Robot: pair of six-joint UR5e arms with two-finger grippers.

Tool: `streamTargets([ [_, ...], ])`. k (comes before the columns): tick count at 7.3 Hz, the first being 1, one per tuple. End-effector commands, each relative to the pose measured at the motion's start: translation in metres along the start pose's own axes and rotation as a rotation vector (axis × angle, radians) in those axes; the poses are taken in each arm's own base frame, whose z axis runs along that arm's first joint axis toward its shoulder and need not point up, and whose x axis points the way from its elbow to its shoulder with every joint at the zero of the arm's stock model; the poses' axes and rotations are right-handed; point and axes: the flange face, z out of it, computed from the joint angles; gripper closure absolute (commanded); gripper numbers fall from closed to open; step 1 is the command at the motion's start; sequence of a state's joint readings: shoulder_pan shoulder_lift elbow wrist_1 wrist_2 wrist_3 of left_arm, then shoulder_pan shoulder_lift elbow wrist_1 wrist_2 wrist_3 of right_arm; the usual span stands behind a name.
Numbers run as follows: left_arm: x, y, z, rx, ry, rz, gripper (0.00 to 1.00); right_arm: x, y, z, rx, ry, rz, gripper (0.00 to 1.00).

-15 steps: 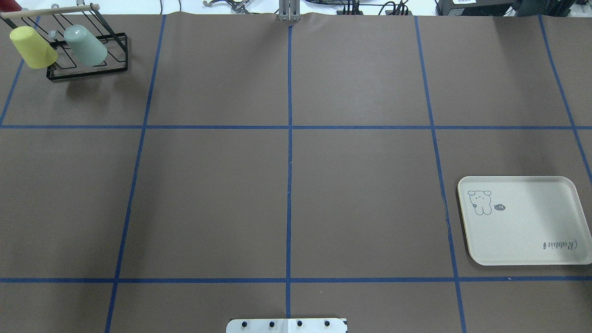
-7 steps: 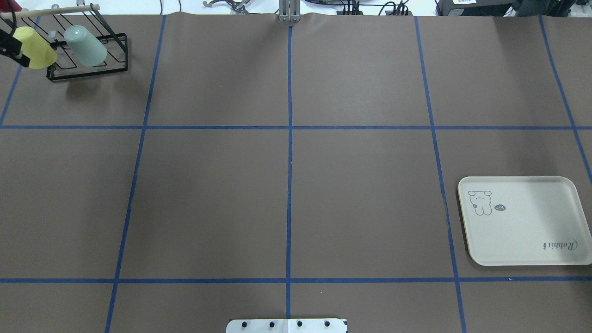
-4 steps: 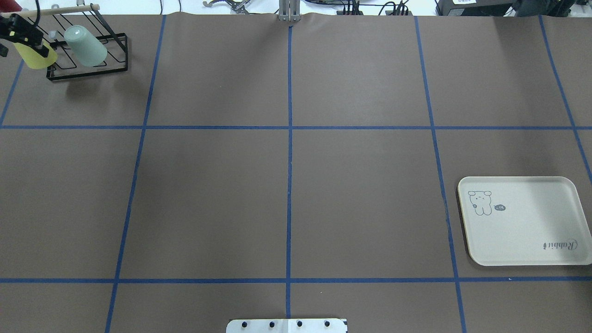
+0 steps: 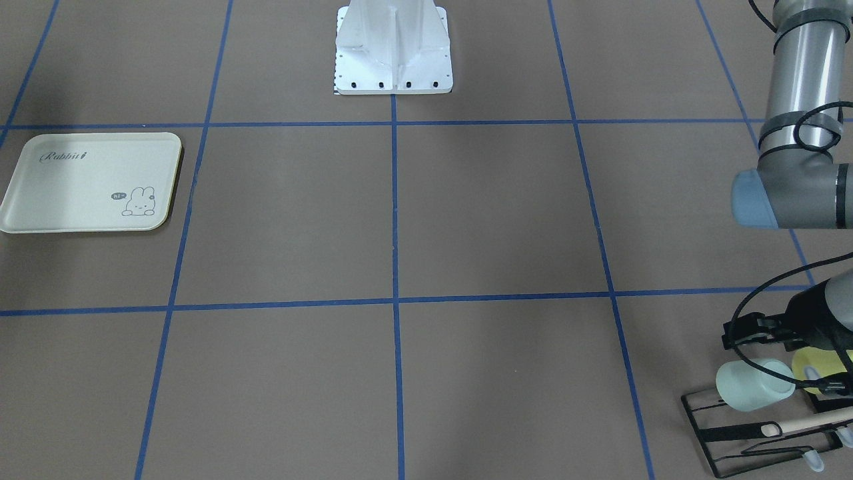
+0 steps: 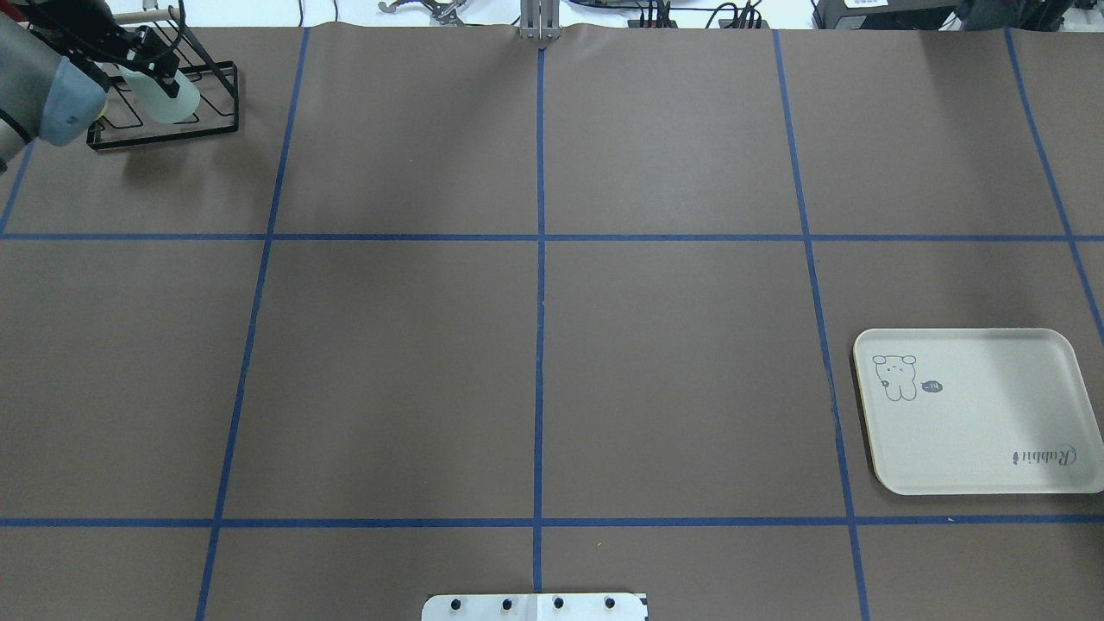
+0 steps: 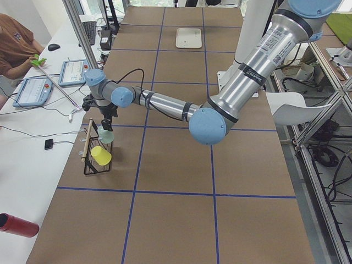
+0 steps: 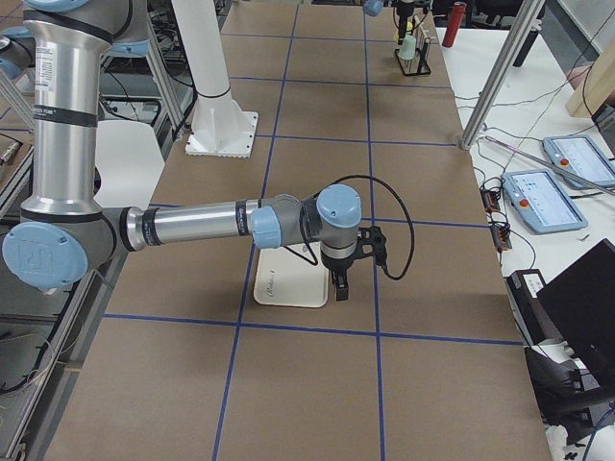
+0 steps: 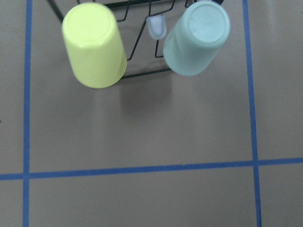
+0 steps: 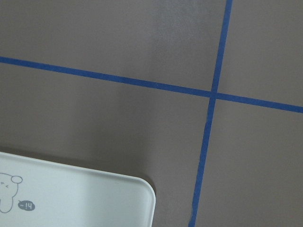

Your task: Left arm grabs green cup and hands to right arm on tray

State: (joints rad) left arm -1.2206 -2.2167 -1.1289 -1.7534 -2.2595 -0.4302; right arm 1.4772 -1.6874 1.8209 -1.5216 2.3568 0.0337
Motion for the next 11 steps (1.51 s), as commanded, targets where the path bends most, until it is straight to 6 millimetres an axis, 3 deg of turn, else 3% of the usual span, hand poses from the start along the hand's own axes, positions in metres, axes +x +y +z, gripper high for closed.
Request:
streamTargets([
  [1,0.0,-0.016,0.007,-0.001,-0.04,-0.008,0.02,0.0,0.0,0.0,0.0,-0.001,0.0,0.0],
  [7,0.005,-0.036,0.01,-0.001,-0.068,-0.022,0.03,0.0,0.0,0.0,0.001,-0.001,0.003,0.0],
  [11,0.0,-0.037,0.016,0.002,-0.077,-0.021,0.05,0.0,0.0,0.0,0.0,-0.002,0.002,0.0],
])
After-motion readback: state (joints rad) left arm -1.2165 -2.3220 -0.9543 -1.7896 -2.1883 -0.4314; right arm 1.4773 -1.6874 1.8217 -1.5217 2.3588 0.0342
